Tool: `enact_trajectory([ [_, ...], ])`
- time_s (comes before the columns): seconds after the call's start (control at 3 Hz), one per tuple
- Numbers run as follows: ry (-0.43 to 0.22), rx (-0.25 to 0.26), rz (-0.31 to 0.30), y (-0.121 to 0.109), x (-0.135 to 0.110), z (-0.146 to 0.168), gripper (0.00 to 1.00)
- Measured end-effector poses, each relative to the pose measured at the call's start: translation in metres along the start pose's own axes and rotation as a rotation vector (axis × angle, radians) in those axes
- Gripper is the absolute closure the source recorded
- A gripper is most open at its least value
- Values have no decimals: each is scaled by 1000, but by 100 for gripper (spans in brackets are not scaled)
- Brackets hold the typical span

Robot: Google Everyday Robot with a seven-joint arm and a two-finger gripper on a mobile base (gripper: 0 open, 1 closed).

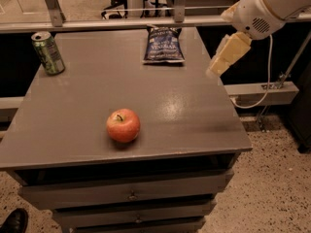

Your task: Move blue chip bag near apple

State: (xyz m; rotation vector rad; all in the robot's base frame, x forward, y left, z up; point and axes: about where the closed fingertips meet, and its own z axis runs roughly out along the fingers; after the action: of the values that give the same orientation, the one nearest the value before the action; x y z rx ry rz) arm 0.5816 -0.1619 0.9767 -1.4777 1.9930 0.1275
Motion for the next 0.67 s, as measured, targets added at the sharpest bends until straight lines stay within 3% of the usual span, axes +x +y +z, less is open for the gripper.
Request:
enact_trajectory([
  [0.33,0,0,0,0,0,0,0],
  [0.67,-41,-30,58,0,1,17,0],
])
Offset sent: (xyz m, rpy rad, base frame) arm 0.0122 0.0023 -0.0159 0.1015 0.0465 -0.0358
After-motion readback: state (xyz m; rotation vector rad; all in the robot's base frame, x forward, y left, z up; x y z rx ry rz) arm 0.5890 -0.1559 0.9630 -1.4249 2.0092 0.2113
